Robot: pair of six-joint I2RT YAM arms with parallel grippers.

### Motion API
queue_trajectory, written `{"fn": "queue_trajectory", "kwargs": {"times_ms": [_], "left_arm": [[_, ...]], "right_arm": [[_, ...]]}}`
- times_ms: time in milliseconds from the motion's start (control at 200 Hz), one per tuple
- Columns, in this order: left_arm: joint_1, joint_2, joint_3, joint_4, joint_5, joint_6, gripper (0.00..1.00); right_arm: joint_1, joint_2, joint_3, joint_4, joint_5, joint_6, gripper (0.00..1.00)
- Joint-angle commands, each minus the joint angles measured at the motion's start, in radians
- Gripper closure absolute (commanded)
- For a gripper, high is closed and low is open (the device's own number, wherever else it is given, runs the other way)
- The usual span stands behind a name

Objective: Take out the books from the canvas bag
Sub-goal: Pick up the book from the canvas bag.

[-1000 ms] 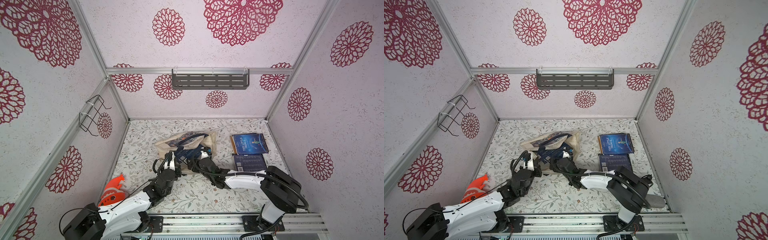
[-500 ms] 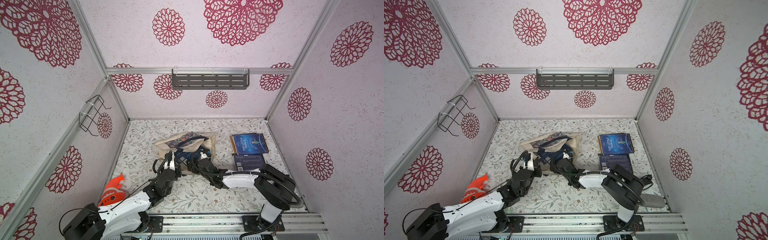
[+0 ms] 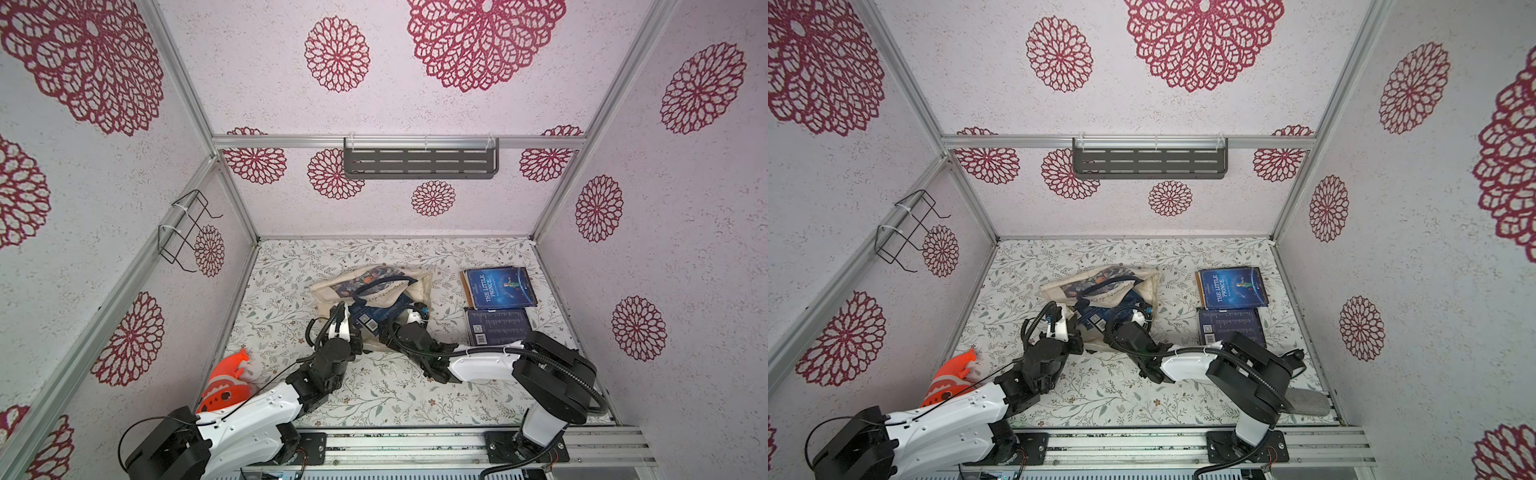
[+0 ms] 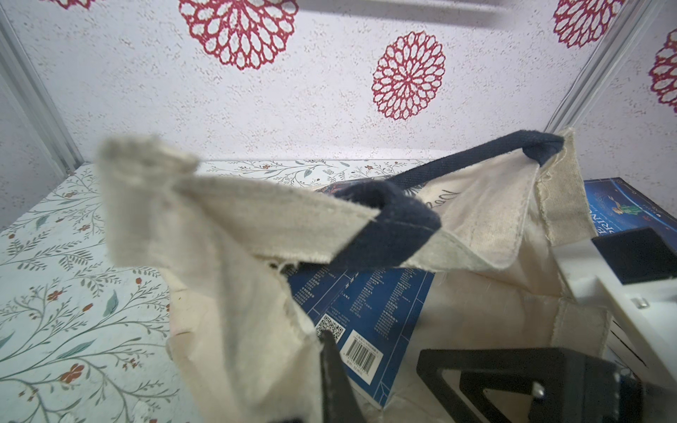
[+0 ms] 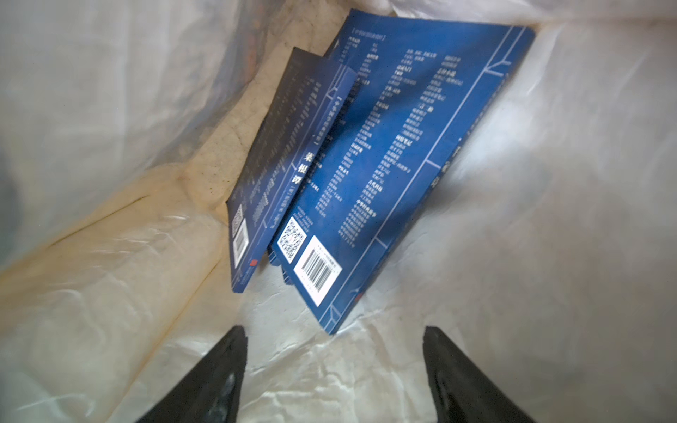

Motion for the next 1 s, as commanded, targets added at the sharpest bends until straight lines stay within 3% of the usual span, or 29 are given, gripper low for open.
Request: {"fn": "queue_trajectory", "kwargs": {"times_ms": [0,655,991], "left_arm": [[-0.024,-0.020,0.012,0.037,0.030,0.022,1.00],[-0.023,-0.046,-0.018,0.079,0.074,0.045,1.00],[-0.024,-0.052,-0.018,0.066,0.085,0.058,1.00]], "right_arm": [[0.018,-0.064,0.009,-0.049,0.086,0.035,0.22],[0.022,0.097,0.107,-0.060,0.097,0.075,0.23],[0.021,0.060,0.071,-0.044,0.135,0.043,0.23]]}}
